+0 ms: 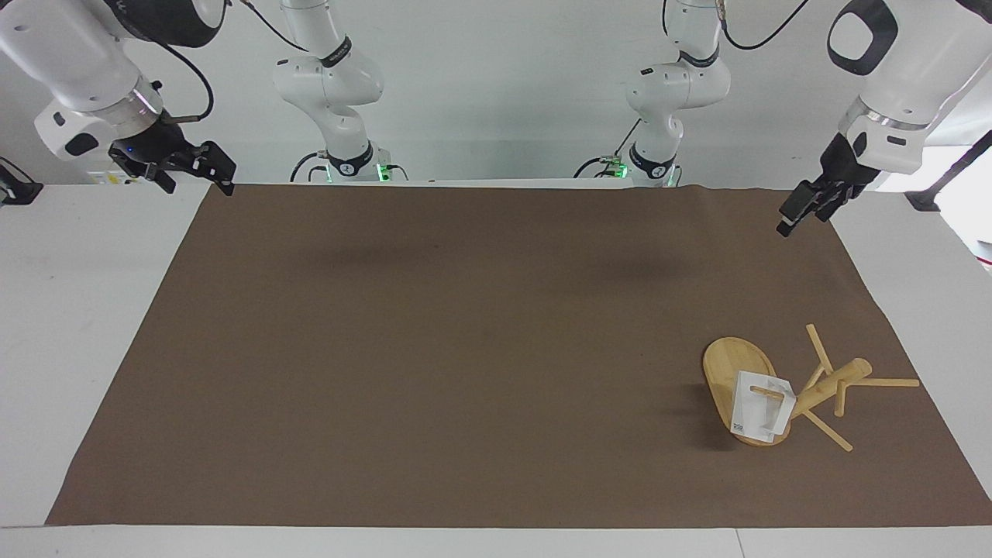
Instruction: Hang cup on rack
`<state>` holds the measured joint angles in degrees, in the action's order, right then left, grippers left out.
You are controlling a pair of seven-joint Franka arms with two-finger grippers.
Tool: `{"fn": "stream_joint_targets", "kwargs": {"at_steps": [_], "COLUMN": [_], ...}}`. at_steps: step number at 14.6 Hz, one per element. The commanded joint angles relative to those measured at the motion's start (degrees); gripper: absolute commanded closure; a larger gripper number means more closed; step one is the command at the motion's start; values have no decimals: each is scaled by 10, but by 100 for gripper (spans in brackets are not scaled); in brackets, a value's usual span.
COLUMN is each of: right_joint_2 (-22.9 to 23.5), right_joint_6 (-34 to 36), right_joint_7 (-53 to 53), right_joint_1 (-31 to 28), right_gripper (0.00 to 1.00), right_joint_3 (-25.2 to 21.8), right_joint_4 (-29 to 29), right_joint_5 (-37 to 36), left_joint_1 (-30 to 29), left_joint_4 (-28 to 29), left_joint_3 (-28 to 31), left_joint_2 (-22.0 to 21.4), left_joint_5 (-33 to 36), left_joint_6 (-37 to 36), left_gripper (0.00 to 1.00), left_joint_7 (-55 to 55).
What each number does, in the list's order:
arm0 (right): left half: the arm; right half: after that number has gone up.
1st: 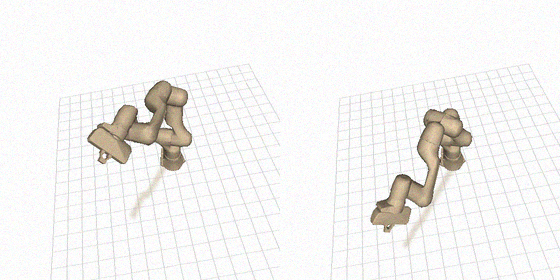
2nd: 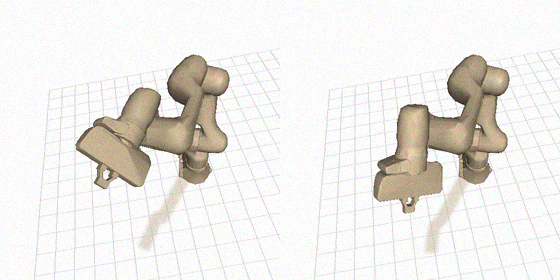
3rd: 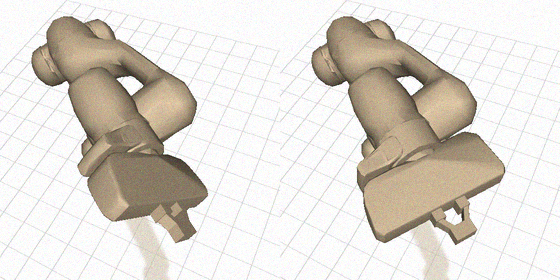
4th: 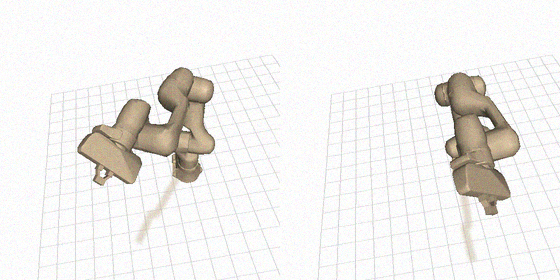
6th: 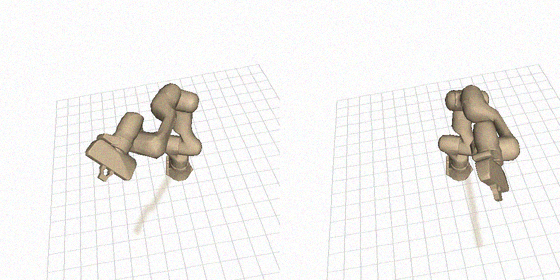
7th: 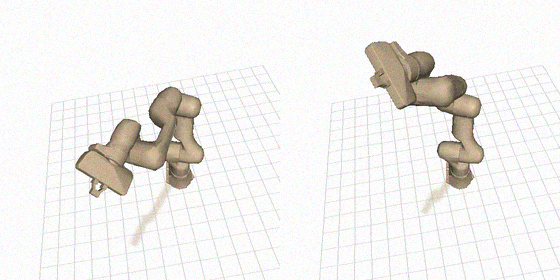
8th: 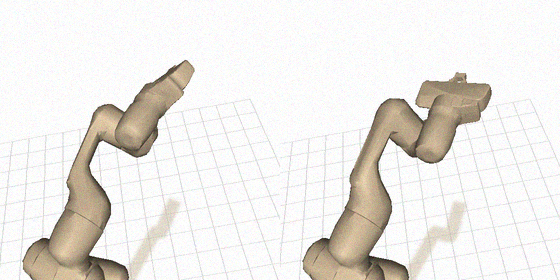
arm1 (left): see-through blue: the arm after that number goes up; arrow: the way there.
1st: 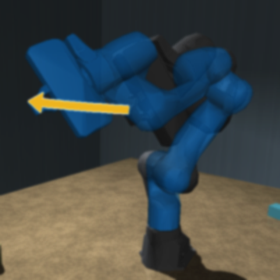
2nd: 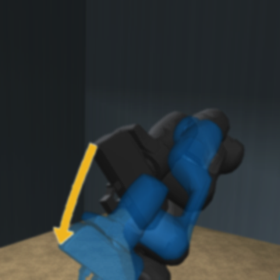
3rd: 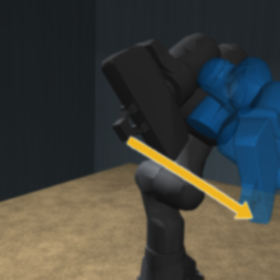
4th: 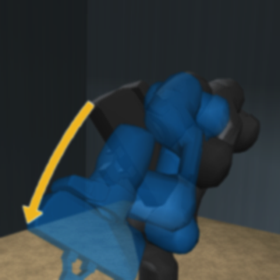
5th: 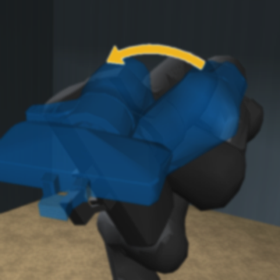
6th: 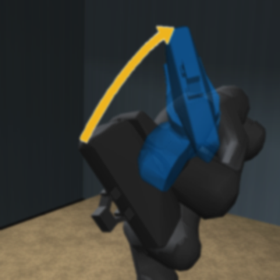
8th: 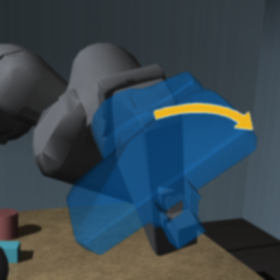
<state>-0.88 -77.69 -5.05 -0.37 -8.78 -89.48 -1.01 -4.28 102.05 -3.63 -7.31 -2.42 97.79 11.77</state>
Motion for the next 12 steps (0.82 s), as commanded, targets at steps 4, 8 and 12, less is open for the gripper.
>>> {"fn": "stream_joint_targets", "kwargs": {"at_steps": [4,8,12], "right_joint_2": [-11,-11,-11], "right_joint_6": [-10,-10,-10], "right_joint_7": [-3,-3,-3], "right_joint_1": [-4,-4,-4], "right_gripper": [0,0,0], "right_joint_3": [5,5,5], "right_joint_4": [-15,-15,-15], "right_joint_5": [-2,-2,-2], "left_joint_1": [2,15,22], "left_joint_4": [-106,-198,-224], "left_joint_3": [-6,-25,-25], "left_joint_2": [61,140,161], "left_joint_5": [27,65,63], "left_joint_6": [-92,-162,-173], "left_gripper": [0,0,0], "left_joint_7": [-102,-119,-121]}}
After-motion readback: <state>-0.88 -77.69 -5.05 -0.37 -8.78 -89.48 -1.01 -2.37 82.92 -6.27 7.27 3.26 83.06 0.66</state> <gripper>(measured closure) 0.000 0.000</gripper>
